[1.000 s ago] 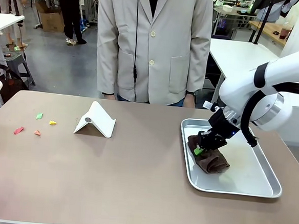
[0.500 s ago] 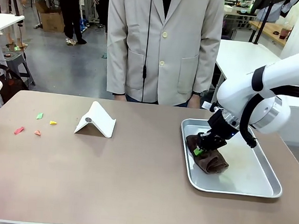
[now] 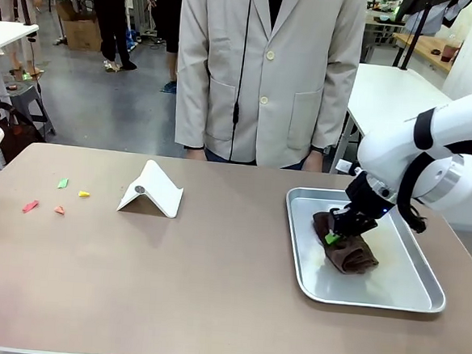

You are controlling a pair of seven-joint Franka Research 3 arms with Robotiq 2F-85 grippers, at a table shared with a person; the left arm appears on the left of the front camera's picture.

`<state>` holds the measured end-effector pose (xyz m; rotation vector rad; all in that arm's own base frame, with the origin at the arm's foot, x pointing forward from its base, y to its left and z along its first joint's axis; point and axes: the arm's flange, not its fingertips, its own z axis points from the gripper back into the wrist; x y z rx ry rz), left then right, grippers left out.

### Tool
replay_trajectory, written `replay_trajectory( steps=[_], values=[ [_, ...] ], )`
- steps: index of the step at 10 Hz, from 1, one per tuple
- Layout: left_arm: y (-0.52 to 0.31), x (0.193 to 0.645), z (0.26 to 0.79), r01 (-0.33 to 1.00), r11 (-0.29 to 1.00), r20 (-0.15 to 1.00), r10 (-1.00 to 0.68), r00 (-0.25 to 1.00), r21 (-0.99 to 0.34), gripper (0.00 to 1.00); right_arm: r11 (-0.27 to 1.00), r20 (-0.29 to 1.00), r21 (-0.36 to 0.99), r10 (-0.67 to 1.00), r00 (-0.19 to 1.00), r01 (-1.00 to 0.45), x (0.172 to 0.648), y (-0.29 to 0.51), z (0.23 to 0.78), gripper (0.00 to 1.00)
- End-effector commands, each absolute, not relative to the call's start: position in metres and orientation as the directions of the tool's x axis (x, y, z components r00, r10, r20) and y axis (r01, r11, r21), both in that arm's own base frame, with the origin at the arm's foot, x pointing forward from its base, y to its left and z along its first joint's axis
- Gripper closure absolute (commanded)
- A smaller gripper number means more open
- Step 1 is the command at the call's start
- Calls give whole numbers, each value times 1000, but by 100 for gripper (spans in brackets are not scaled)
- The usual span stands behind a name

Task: Clean the surface of the table.
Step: If a person points to the right, clean the right side of the table with your right hand, and if they point to the left, clean the left side with your left hand.

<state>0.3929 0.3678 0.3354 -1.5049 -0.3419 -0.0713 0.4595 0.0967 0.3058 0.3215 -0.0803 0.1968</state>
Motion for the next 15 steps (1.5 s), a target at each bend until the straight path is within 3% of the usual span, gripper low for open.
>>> replay_trajectory(
  steps=[1,7,10,12,15],
  values=[
    [369,391,339,281,55,286,169,943,-958,100,953,82,261,135,987,-152,453,67,307,90],
    [369,391,339,281,55,286,169,943,-958,100,938,106,343,16,994,-51,447,17,310,90],
    [369,391,339,281,55,286,169,943,-958,100,870,133,484,27,991,-89,445,9,319,90],
    [369,391,339,281,55,286,169,943,-958,100,746,157,655,21,987,-121,443,2,329,90],
    [369,391,339,281,55,286,169,943,-958,100,329,174,931,-23,985,-157,442,-18,343,90]
  ],
)
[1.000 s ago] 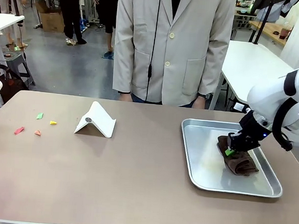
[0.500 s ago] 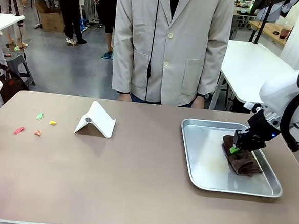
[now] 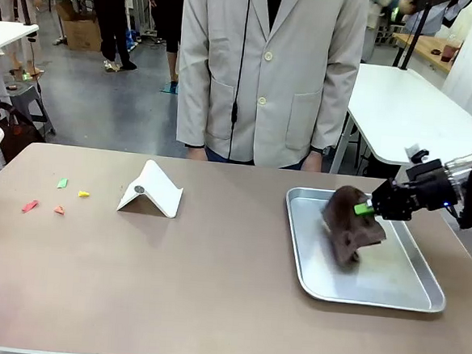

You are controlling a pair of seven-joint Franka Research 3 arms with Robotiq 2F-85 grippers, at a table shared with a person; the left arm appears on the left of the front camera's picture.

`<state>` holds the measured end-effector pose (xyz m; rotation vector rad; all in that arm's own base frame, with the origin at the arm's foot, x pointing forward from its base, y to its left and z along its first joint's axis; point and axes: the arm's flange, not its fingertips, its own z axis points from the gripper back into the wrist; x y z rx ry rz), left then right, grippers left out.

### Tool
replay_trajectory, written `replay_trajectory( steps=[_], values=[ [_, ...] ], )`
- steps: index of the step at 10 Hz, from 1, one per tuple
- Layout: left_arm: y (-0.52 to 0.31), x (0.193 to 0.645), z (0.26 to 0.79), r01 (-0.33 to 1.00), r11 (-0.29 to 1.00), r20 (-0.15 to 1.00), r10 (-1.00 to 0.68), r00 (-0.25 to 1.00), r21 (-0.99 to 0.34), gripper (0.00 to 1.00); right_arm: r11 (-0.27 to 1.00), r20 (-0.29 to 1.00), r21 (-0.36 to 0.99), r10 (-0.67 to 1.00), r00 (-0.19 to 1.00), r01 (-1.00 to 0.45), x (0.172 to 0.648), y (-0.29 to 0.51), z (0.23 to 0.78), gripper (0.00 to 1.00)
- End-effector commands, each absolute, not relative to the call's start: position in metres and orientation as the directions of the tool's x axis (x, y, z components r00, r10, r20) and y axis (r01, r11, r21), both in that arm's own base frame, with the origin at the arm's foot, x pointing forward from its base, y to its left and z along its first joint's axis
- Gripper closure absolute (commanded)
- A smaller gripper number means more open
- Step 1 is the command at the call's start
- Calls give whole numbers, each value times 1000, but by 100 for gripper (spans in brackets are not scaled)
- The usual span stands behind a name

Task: Clean the surface of the table.
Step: If a person points to the right, clean the right side of the table with your right hand, and if they point to the left, clean the left side with your left hand.

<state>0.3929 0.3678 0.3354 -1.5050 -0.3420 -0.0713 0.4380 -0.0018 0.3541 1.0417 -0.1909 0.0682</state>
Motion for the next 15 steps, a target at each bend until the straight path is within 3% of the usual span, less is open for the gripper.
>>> replay_trajectory(
  steps=[1,4,5,7,12,15],
  values=[
    [369,391,339,281,55,286,169,943,-958,100,192,167,968,-28,985,-159,441,-25,344,90],
    [369,391,339,281,55,286,169,943,-958,100,-148,96,983,-95,991,-110,442,-56,337,90],
    [369,391,339,281,55,286,169,943,-958,100,-179,75,979,-110,991,-94,440,-71,336,90],
    [369,391,339,281,55,286,169,943,-958,100,-164,0,986,-155,988,-26,430,-115,342,90],
    [369,391,339,281,55,286,169,943,-958,100,-105,-28,994,-414,910,-17,385,-227,362,90],
    [369,391,339,281,55,286,169,943,-958,100,-104,-23,994,-414,910,-22,375,-238,354,90]
  ],
)
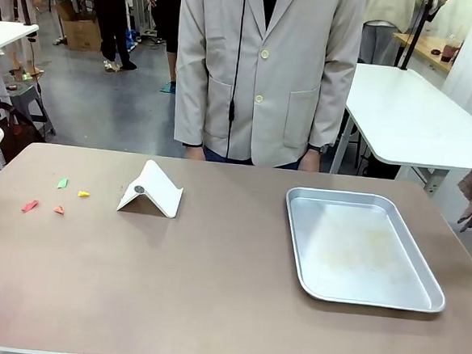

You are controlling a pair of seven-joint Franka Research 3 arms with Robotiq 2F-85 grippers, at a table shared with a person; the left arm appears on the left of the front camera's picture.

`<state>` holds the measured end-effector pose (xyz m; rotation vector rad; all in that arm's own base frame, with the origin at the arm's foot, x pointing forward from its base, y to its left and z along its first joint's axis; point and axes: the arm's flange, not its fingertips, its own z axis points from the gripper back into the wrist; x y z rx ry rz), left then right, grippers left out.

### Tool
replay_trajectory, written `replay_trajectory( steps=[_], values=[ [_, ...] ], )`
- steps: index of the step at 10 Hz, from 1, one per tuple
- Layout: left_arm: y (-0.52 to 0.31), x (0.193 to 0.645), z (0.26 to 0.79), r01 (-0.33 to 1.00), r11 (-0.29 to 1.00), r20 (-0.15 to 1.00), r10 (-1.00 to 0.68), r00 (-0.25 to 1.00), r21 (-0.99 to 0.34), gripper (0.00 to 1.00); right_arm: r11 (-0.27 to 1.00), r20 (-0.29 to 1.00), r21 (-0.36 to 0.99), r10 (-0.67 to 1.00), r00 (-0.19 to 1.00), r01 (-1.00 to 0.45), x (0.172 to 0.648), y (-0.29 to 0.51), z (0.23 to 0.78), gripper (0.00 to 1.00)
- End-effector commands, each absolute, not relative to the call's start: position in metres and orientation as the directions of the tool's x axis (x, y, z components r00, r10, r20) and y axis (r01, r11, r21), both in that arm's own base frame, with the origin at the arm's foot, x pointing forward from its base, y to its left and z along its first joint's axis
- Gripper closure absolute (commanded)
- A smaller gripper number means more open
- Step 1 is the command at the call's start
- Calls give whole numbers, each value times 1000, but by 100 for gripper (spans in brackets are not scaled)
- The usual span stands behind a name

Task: Clean the surface of the table.
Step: If a person points to the right, clean the right side of the table with your right hand, and if they point to the left, clean the left side with your left hand.

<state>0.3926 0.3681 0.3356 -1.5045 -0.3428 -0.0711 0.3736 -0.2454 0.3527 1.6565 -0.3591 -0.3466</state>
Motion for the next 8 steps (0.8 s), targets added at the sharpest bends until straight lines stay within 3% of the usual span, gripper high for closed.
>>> replay_trajectory(
  steps=[1,8],
  values=[
    [369,391,339,281,55,286,169,943,-958,100,-106,-25,994,-418,908,-21,376,-237,353,90],
    [369,391,339,281,55,286,169,943,-958,100,-111,-22,993,-423,906,-28,374,-243,351,90]
  ],
)
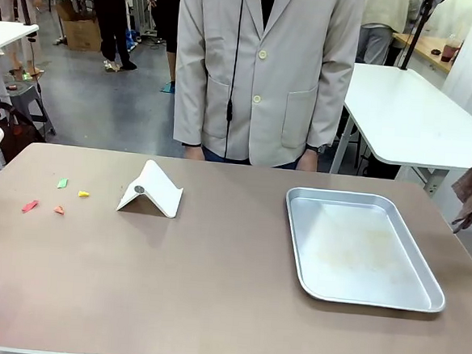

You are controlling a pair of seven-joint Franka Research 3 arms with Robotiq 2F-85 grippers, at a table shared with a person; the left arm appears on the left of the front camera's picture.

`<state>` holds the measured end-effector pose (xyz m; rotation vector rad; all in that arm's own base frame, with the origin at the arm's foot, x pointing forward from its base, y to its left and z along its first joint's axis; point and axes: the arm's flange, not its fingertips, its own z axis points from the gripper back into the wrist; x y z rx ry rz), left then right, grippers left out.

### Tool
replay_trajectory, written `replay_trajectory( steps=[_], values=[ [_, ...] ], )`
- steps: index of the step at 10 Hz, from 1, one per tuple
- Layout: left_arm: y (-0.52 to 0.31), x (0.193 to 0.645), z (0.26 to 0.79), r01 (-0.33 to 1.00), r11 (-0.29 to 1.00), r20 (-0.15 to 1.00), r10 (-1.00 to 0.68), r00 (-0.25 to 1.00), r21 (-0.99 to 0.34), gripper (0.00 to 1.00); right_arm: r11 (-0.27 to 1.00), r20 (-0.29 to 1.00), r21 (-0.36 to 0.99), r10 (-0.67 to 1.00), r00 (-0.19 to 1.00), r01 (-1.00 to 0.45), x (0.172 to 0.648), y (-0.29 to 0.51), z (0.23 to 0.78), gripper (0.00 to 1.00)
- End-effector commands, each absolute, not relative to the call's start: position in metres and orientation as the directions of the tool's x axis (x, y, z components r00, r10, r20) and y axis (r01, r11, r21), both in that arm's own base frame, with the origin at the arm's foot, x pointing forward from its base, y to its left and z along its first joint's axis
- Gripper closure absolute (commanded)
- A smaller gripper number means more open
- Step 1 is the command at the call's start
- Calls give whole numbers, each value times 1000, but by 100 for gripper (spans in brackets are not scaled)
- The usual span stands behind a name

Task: Clean the surface of the table.
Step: If a person points to the right, clean the right side of the table with your right hand, and if they point to the left, clean the left side with your left hand, then clean the area not pointed to by the person.

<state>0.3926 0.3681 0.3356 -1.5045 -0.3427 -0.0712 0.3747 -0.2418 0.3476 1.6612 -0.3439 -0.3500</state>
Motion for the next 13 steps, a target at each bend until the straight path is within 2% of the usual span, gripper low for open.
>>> replay_trajectory(
  steps=[1,13],
  values=[
    [369,391,339,281,55,286,169,943,-958,100,-111,-22,993,-423,906,-28,374,-243,351,90],
    [369,391,339,281,55,286,169,943,-958,100,-111,-22,993,-423,906,-28,374,-243,351,90]
  ],
)
